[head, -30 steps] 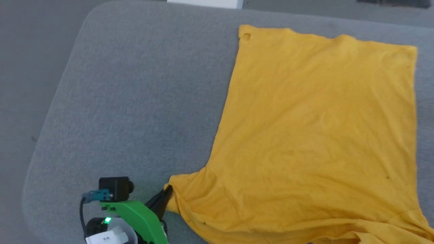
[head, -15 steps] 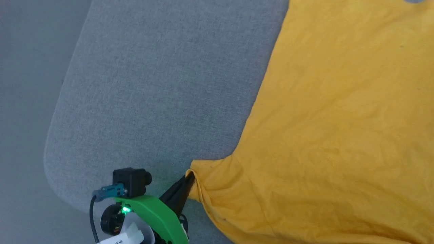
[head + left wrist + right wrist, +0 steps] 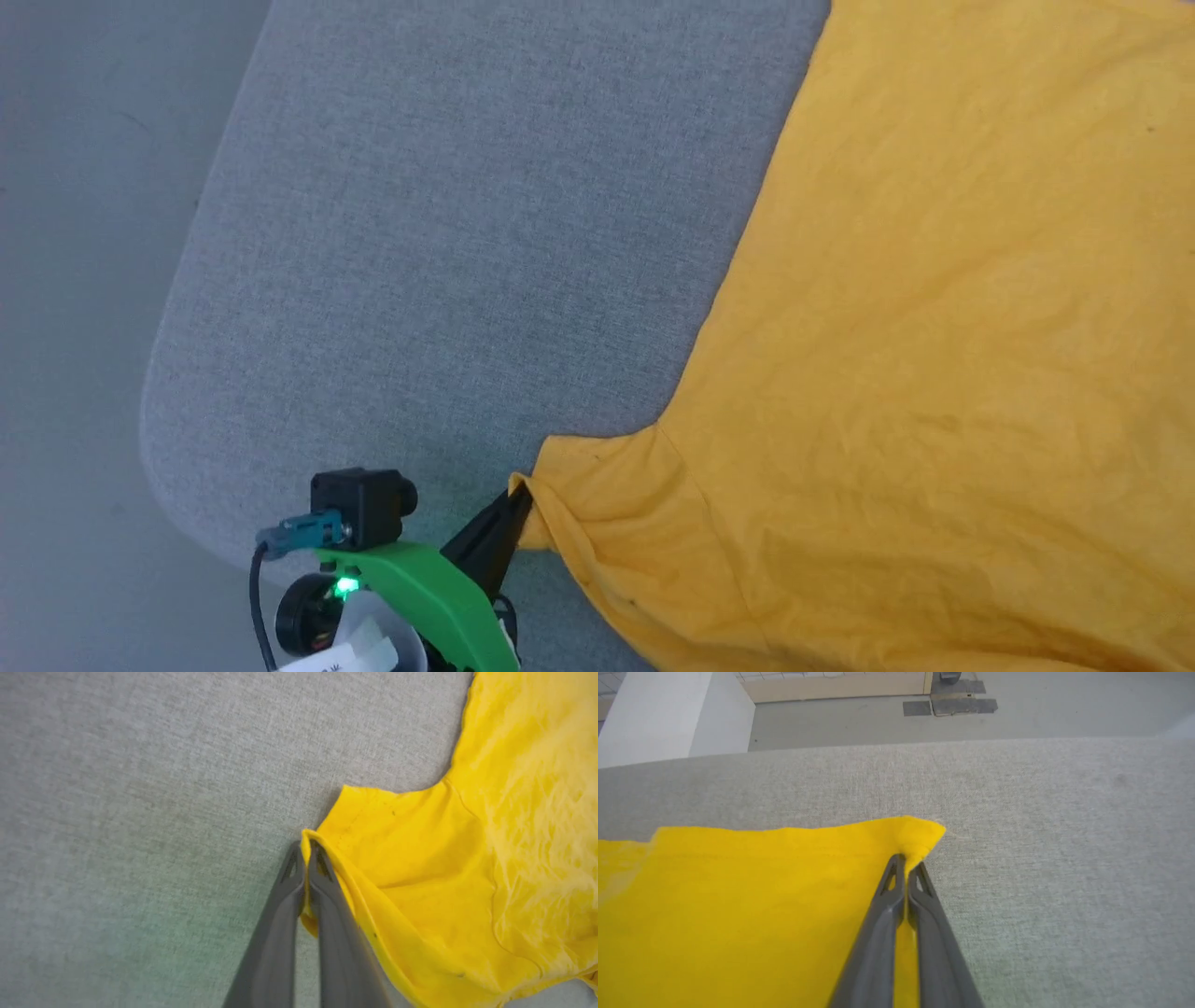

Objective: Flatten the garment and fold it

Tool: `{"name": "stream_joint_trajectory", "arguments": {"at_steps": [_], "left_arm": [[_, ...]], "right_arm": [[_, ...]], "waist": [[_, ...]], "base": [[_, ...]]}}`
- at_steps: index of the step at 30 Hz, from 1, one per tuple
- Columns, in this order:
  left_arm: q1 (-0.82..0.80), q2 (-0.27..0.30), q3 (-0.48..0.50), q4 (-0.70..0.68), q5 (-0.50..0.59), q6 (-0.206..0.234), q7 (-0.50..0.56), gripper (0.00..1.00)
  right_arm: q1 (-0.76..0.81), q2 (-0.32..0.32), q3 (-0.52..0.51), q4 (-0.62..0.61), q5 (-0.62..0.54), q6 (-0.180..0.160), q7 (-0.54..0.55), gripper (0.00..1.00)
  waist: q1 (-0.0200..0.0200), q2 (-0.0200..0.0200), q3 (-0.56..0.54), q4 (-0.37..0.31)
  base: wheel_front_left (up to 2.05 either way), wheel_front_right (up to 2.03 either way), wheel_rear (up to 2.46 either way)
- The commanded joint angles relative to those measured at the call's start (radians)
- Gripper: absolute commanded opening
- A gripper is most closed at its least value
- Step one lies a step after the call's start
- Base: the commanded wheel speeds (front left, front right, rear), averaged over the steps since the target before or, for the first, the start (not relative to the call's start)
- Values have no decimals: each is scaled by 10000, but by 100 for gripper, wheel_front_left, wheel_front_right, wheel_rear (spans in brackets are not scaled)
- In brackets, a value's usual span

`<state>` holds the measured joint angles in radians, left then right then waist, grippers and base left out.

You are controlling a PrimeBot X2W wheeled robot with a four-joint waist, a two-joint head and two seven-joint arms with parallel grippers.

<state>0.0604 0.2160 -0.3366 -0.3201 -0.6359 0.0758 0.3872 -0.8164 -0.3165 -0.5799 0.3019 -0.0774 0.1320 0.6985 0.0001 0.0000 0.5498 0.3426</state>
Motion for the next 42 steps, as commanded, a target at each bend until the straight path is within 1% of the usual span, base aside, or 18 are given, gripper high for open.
{"name": "stream_joint_trajectory", "arguments": {"at_steps": [1,4,6,8,11,14,16,19,23,26,32,34,36,38,39,40,41,42], "left_arm": [[127,10,17,93,104,68,14,0],[257,74,137,263,25,117,-1,0],[394,171,226,356,2,177,34,0],[565,272,333,403,-30,246,62,0],[865,429,476,443,-75,359,127,0],[1190,556,598,406,-179,446,209,0],[1388,628,678,377,-227,514,247,0],[1626,714,765,376,-280,603,300,0],[1824,824,848,354,-344,639,347,0],[1830,877,885,366,-375,652,389,0],[1741,892,827,439,-437,606,461,0],[1686,877,785,502,-467,577,489,0],[1656,856,783,553,-479,582,468,0],[1647,862,776,592,-477,582,461,0],[1648,868,775,601,-476,583,458,0],[1648,873,771,609,-474,582,454,0],[1648,877,767,611,-475,583,453,0],[1646,875,768,609,-478,586,443,0]], "right_arm": [[542,19,103,-148,259,-13,-774,0],[1623,96,259,-489,662,-13,-2905,0],[2454,297,148,-619,834,-13,-4008,0],[3253,656,-62,-784,1012,-13,-4835,0],[4448,1272,-393,-1085,1132,-13,-5582,0],[5673,1971,-830,-1465,1303,-13,-5840,0],[6342,2268,-1087,-1668,1387,-13,-5779,0],[7108,2518,-1351,-1845,1430,-13,-5453,0],[7748,2644,-1605,-1928,1670,-13,-4568,0],[8036,2656,-1637,-1573,2229,-13,-3560,0],[8613,2660,-1455,-861,2455,-13,-1399,0],[8745,2660,-1442,-701,2531,-13,-854,0],[8807,2661,-1430,-678,2636,-13,-622,0],[8817,2661,-1395,-702,2743,-13,-618,0],[8818,2661,-1356,-720,2794,-13,-651,15],[8826,2661,-1252,-831,2788,-13,-812,47],[8812,2661,-1188,-940,2803,-13,-1001,100],[8767,2661,-1156,-1083,2813,-13,-1297,100]], "waist": [[-1,0,-569,-310],[-1,0,-1226,-609],[-1,0,-1704,-850],[-1,0,-2146,-1134],[-1,0,-2807,-1564],[-1,0,-3370,-1986],[-1,0,-3646,-2246],[-1,0,-3986,-2584],[-1,0,-4257,-2929],[-1,0,-4369,-3065],[-1,0,-4459,-3080],[-1,0,-4504,-3015],[-1,0,-4531,-2964],[-1,0,-4553,-2922],[-1,0,-4558,-2904],[-1,0,-4561,-2880],[-1,0,-4557,-2861],[-1,0,-4544,-2839]], "base": [[0,0,0],[0,0,0],[0,0,0],[0,0,0],[0,0,0],[0,0,0],[0,0,0],[0,0,0],[0,0,0],[0,0,0],[0,0,0],[0,0,0],[0,0,0],[0,0,0],[0,0,0],[0,0,0],[0,0,0],[0,0,0]]}}
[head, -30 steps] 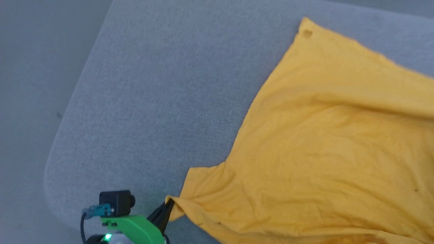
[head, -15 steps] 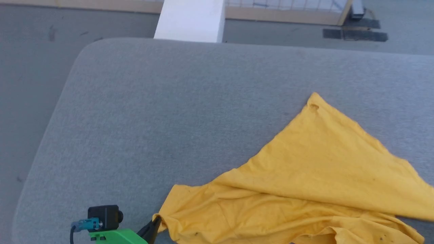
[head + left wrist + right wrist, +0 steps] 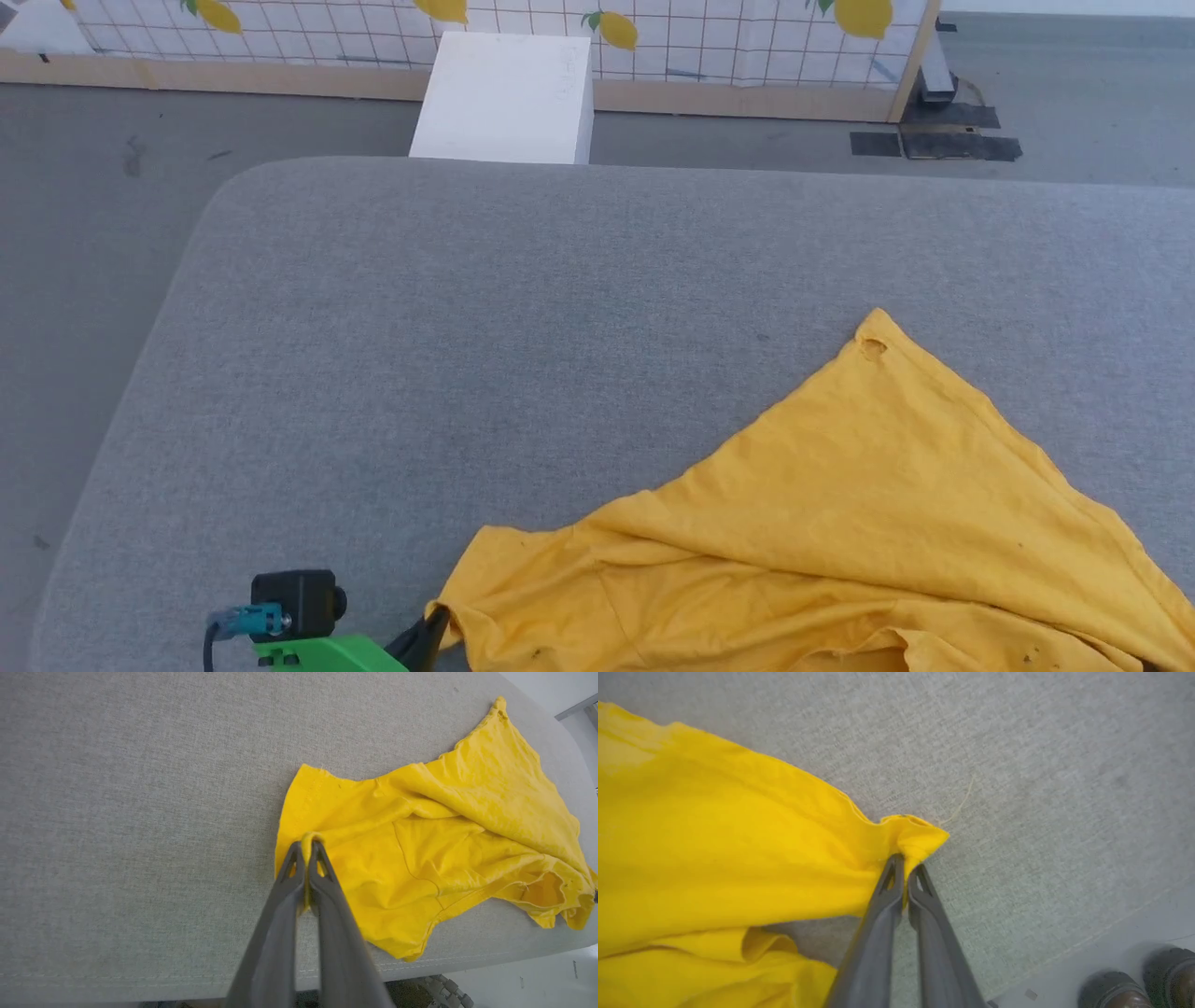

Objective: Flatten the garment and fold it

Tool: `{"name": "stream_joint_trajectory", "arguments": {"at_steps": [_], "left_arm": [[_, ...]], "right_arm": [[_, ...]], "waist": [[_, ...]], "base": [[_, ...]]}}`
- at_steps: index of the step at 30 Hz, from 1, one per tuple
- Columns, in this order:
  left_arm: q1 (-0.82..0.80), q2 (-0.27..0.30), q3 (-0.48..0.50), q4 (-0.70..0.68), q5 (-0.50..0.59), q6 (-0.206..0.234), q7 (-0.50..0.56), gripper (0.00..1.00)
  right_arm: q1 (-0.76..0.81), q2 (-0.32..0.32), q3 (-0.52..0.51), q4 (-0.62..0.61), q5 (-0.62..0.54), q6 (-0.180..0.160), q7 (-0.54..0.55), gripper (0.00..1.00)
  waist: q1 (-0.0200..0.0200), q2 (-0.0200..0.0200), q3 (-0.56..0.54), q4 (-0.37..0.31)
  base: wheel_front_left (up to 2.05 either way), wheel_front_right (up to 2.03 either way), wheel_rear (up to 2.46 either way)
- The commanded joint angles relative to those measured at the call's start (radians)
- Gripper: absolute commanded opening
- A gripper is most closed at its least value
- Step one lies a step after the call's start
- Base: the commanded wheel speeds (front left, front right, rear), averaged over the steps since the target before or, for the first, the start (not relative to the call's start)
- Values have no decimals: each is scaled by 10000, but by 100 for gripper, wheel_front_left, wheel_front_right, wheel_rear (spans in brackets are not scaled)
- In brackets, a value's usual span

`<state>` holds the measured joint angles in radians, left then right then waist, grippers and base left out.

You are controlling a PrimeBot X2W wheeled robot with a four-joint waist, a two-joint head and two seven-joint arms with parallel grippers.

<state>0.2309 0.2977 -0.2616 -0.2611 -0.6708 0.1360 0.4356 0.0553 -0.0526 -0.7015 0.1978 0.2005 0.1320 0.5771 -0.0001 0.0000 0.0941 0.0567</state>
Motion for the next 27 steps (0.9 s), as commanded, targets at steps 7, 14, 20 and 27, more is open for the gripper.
{"name": "stream_joint_trajectory", "arguments": {"at_steps": [7,14,20,27], "left_arm": [[-103,71,14,0,-149,-37,-92,0],[-346,79,-38,-9,-123,-91,-106,0],[-673,-10,-175,98,-100,-168,-124,0],[-921,-102,-296,204,-70,-234,-203,0]], "right_arm": [[-546,23,1455,-1239,-366,-13,-2640,100],[-2332,-349,3590,-877,-680,-13,-5220,100],[-4030,-1037,5032,1029,-794,-13,-5404,100],[-5768,-1460,5672,3199,-908,-13,-3149,100]], "waist": [[1,0,177,118],[1,0,570,258],[1,0,908,652],[1,0,1389,1153]], "base": [[0,0,0],[0,0,0],[0,0,0],[0,0,0]]}}
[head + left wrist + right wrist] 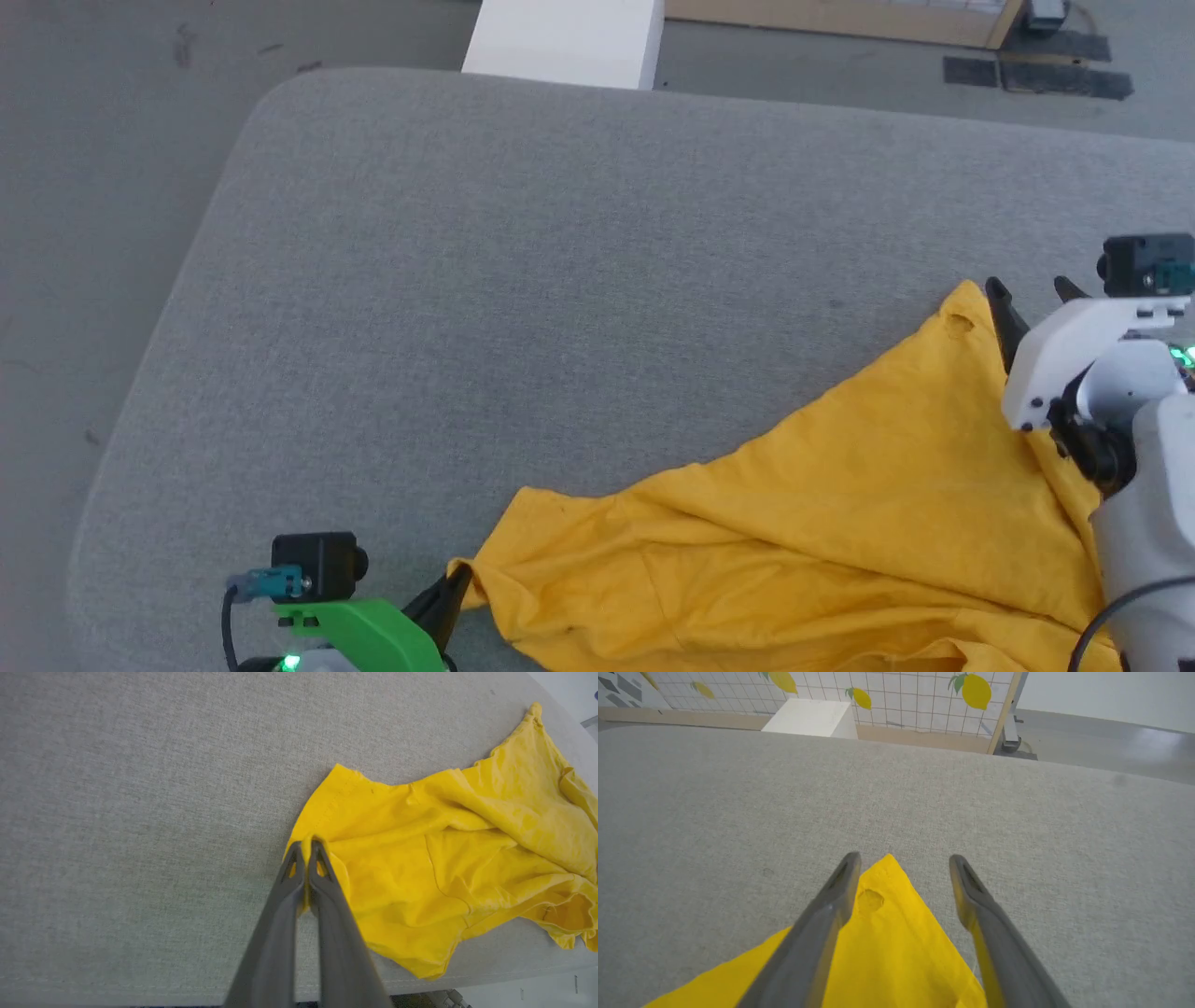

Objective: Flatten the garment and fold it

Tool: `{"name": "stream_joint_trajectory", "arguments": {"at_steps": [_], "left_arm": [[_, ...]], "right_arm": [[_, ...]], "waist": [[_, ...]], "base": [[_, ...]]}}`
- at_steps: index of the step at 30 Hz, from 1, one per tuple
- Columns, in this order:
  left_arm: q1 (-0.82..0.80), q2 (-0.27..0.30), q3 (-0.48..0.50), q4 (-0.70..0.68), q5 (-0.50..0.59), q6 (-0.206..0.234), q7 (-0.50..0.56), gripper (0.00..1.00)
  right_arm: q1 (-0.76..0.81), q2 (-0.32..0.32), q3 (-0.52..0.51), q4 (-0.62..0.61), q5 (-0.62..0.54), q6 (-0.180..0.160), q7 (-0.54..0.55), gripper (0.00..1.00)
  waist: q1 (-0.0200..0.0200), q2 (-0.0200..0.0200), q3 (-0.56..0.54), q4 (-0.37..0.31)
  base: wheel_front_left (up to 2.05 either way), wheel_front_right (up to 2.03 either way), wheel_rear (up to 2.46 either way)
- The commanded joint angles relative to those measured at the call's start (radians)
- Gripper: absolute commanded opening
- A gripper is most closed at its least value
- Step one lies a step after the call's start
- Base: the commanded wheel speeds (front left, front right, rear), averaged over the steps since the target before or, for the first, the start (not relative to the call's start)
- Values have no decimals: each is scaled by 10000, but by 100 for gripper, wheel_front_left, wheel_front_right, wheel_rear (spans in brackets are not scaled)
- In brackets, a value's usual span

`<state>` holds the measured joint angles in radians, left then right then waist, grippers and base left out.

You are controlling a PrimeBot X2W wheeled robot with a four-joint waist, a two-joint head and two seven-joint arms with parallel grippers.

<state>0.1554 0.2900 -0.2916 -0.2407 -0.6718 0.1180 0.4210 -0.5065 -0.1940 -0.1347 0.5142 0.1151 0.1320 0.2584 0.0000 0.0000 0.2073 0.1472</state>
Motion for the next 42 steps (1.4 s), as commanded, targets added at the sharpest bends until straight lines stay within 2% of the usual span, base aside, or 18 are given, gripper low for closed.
{"name": "stream_joint_trajectory", "arguments": {"at_steps": [1,10,11,14,15,17,20,29,33,36,42], "left_arm": [[-203,-36,-16,11,-60,-79,-75,0],[-602,-244,-250,247,-89,-311,-249,0],[-643,-289,-311,310,-68,-326,-297,0],[-631,-318,-340,329,-57,-291,-322,0],[-618,-328,-340,336,-60,-269,-326,0],[-593,-345,-352,330,-62,-229,-325,0],[-541,-344,-348,285,-59,-171,-329,0],[-151,-171,-248,63,-83,83,-194,0],[111,-26,-90,-98,-33,159,-346,0],[46,60,102,-208,137,161,-706,0],[-791,291,500,-401,410,-219,-1505,0]], "right_arm": [[-373,-95,-18,269,-102,-13,375,100],[-2069,-358,-103,1921,-975,-13,3437,100],[-2228,-374,-56,2175,-1246,-13,4553,47],[-2199,-381,17,2116,-1480,-13,5498,3],[-2157,-370,43,1991,-1492,-13,5609,0],[-2030,-374,82,1702,-1428,-13,5525,0],[-1708,-385,98,1176,-1231,-13,4800,0],[432,-112,-441,-651,-137,-13,1107,0],[1764,166,-1060,-1768,291,-13,38,0],[2778,528,-1563,-2655,524,-13,-278,0],[4240,956,-2075,-4514,800,-13,69,0]], "waist": [[0,0,342,316],[0,0,1027,837],[0,0,1075,904],[0,0,1048,905],[0,0,1018,885],[0,0,945,841],[0,0,767,716],[0,0,-335,93],[0,0,-775,-250],[0,0,-984,-492],[0,0,-1225,-969]], "base": [[0,0,0],[0,0,0],[0,0,0],[0,0,0],[0,0,0],[0,0,0],[0,0,0],[0,0,0],[0,0,0],[0,0,0],[0,0,0]]}}
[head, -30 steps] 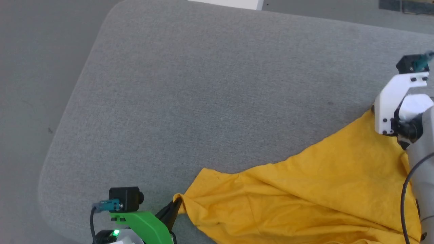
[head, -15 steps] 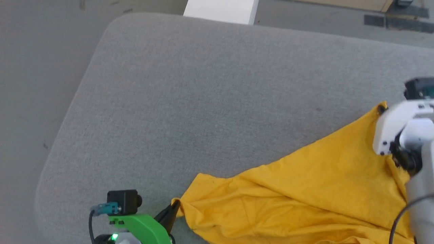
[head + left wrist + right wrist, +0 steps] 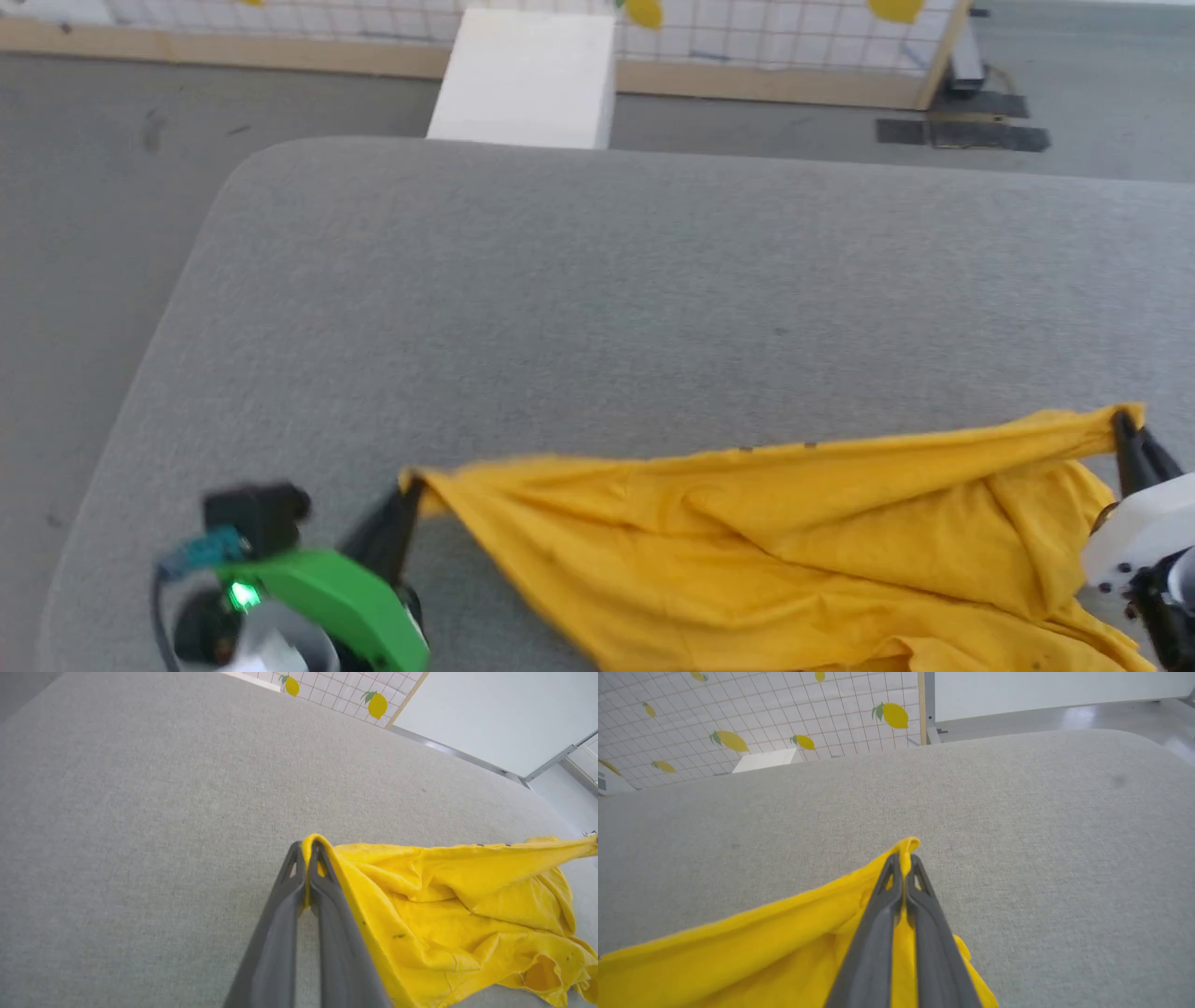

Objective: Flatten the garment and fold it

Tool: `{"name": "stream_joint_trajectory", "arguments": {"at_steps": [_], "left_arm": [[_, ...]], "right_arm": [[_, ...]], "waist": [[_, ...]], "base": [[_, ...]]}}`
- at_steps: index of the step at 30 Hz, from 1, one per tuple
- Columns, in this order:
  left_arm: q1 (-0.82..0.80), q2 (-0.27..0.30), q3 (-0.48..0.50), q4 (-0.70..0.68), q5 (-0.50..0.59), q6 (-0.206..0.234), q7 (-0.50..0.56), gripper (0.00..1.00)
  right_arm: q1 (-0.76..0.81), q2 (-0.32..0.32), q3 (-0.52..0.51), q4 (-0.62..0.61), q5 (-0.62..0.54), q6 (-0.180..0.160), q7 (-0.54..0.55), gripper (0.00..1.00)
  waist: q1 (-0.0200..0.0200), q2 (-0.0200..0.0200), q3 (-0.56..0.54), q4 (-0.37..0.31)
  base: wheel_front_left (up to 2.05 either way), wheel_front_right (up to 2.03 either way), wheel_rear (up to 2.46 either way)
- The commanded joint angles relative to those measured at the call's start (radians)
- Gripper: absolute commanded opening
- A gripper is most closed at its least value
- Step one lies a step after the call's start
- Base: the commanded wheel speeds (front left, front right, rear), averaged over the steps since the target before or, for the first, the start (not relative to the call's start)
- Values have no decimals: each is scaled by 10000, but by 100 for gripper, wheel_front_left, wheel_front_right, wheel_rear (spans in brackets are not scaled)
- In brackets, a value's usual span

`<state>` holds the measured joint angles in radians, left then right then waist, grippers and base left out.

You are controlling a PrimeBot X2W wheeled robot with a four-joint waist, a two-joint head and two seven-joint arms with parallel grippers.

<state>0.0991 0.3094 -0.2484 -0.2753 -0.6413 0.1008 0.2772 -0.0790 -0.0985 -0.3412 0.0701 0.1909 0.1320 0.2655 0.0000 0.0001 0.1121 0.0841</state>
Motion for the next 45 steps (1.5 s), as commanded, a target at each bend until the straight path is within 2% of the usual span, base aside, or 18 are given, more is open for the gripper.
{"name": "stream_joint_trajectory", "arguments": {"at_steps": [1,6,8,11,16,21,29,33,36,41,45], "left_arm": [[-516,167,151,-89,149,-137,-158,0],[-2342,532,303,-148,172,-749,-90,0],[-3261,648,287,10,97,-1024,117,0],[-4721,489,444,350,-295,-1266,237,0],[-6952,149,730,1132,-661,-1135,473,0],[-9184,16,1074,2086,-656,-864,542,0],[-12850,213,1396,3544,63,-378,301,0],[-14689,232,1613,4151,429,-242,-396,0],[-15909,256,1826,4572,780,-167,-1365,0],[-17336,539,1795,5186,1544,-446,-3096,0],[-17488,762,1623,5750,1980,-732,-4090,0]], "right_arm": [[63,2,-43,-436,62,-13,143,0],[-138,-609,-76,-1868,15,-13,999,0],[-485,-1068,20,-2340,-36,-13,1437,0],[-1255,-1909,381,-2733,-62,-13,2099,0],[-3045,-3171,1277,-2712,70,-13,3064,0],[-5228,-3830,2314,-1904,286,-13,3492,0],[-9004,-4106,3462,-141,-188,-13,3404,0],[-10880,-3976,3642,701,-675,-13,3058,0],[-12194,-3600,3342,1312,-1230,-13,2455,0],[-13538,-3052,2901,1985,-2334,-13,1275,0],[-13834,-2883,2944,2461,-2797,-13,338,0]], "waist": [[0,-1,-298,-412],[0,-1,-369,-624],[0,-1,-364,-701],[0,-1,-248,-854],[0,-1,337,-1148],[0,-1,1383,-1437],[0,-1,3505,-1830],[0,-1,4481,-1970],[0,-1,4986,-2087],[0,-1,5424,-2161],[0,-1,5520,-2045]], "base": [[0,0,0],[0,0,0],[0,0,0],[0,0,0],[0,0,0],[0,0,0],[0,0,0],[0,0,0],[0,0,0],[0,0,0],[0,0,0]]}}
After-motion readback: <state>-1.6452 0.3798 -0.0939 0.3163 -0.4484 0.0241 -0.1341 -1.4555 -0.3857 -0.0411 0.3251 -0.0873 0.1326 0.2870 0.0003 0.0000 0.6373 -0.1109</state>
